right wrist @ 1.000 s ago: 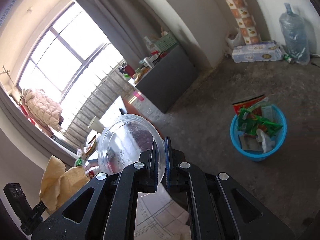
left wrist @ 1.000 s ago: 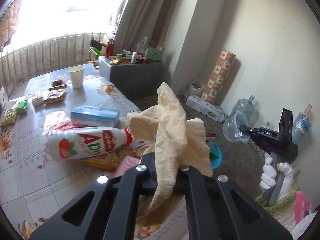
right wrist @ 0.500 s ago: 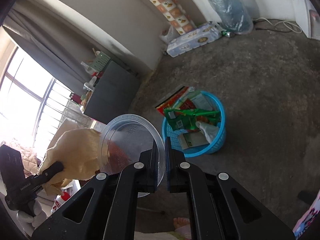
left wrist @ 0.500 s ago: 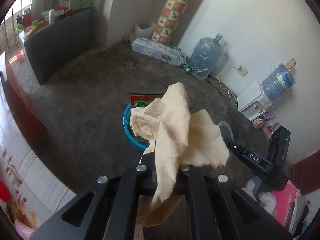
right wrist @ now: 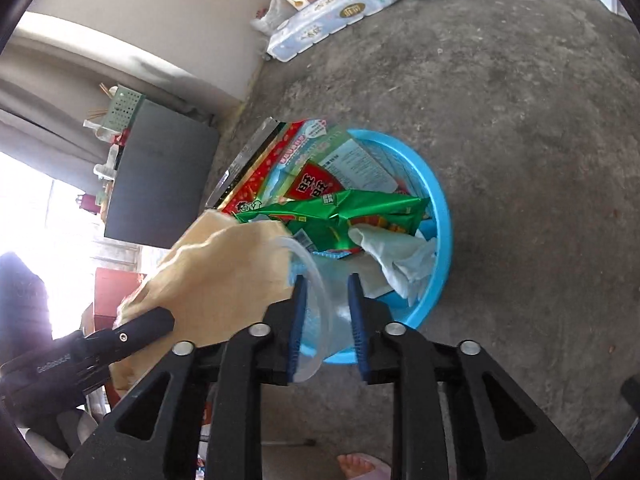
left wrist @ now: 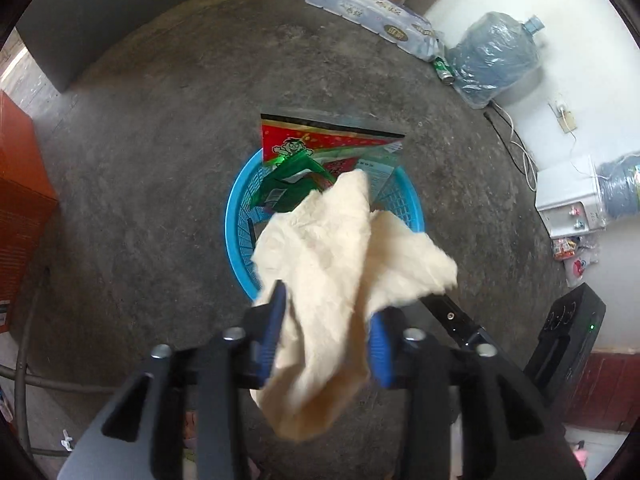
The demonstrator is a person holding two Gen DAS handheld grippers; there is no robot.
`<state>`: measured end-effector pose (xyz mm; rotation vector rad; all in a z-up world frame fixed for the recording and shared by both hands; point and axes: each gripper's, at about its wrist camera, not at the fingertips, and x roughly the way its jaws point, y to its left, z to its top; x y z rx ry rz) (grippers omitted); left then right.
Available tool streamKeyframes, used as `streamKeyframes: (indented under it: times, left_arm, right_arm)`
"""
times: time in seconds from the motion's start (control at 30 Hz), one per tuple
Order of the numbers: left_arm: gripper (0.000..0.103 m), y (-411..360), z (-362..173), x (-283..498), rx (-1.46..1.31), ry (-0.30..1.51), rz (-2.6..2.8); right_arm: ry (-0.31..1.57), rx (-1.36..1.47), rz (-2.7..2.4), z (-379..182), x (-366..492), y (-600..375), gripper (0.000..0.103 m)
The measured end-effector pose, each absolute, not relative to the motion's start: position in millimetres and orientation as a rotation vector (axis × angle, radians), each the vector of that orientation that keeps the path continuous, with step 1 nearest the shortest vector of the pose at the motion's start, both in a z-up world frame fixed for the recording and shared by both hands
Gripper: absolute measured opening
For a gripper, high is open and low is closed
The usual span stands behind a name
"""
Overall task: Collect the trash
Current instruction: 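Open both grippers over the blue wastebasket, dropping the cloth and bowl, then move both grippers back to the table toward the pink sponge and white bottle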
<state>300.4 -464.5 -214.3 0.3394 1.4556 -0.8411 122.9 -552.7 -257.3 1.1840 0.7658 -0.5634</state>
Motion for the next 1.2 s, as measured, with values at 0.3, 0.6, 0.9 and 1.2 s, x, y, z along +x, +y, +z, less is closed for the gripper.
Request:
streamKeyframes:
  times: [0.3,0.6,0.9,1.2]
  left_arm:
    - [0.049,-460,-188,296,0.26,1.405,-0.905]
    - [0.053,-413,-84,276,0.191,1.26,-1.072]
    - [0.071,-207,40,243,0.14,0.894,-1.048]
    - [0.074,19,50,225,0.013,0.74,-0.683]
  right_arm:
    - [0.779,1.132,-0.616,-261,116,-547,0.035]
    - [0.676,1.05,-0.625,-202,79,-525,0.04]
    - [0.644,0.832,-0.469,-109,63,-459,0.055]
    - [0.64,0.581,-0.013,-25,107,-343,0.083]
